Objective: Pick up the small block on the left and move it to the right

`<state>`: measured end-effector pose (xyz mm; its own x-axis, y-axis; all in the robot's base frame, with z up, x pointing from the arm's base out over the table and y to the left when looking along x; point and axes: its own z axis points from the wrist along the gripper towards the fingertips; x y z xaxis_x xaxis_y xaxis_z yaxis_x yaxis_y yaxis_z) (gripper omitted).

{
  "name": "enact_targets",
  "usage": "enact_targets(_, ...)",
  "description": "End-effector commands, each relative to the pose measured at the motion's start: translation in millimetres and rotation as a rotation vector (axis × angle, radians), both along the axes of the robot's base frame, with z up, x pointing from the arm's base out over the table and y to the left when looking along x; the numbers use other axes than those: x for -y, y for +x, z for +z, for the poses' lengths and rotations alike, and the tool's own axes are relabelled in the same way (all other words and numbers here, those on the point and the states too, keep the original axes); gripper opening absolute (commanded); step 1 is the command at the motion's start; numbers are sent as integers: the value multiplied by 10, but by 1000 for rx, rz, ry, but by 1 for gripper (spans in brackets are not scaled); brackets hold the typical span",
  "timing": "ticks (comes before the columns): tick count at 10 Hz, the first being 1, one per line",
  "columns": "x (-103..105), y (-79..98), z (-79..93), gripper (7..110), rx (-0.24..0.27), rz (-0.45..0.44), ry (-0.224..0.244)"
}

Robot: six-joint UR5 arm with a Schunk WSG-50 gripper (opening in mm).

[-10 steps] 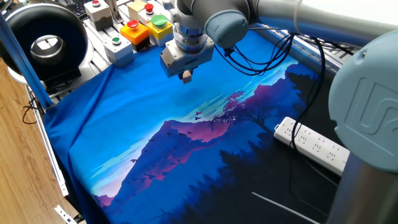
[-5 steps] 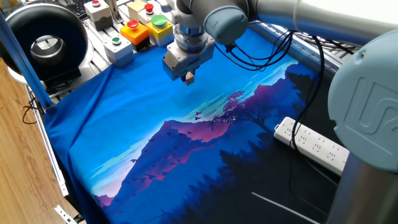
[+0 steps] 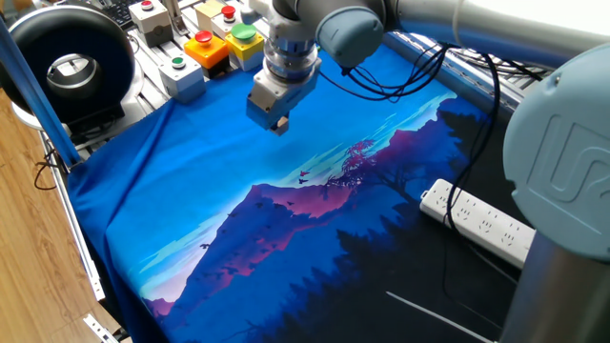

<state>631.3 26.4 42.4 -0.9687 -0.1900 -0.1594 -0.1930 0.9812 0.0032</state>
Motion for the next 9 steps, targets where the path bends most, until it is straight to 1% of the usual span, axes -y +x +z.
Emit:
enact_targets(1,-112,57,1,7,17,18,25)
enact_targets(3,-220,55,45,7,1,-4,36)
enact_targets(5,-360,45,17,7,-2,-33,33)
enact_targets(7,-569,45,-7,7,0,-71,29)
enact_targets(8,-717,54,-33,7,5,-92,35)
enact_targets(9,-819,47,-45,7,3,-107,38)
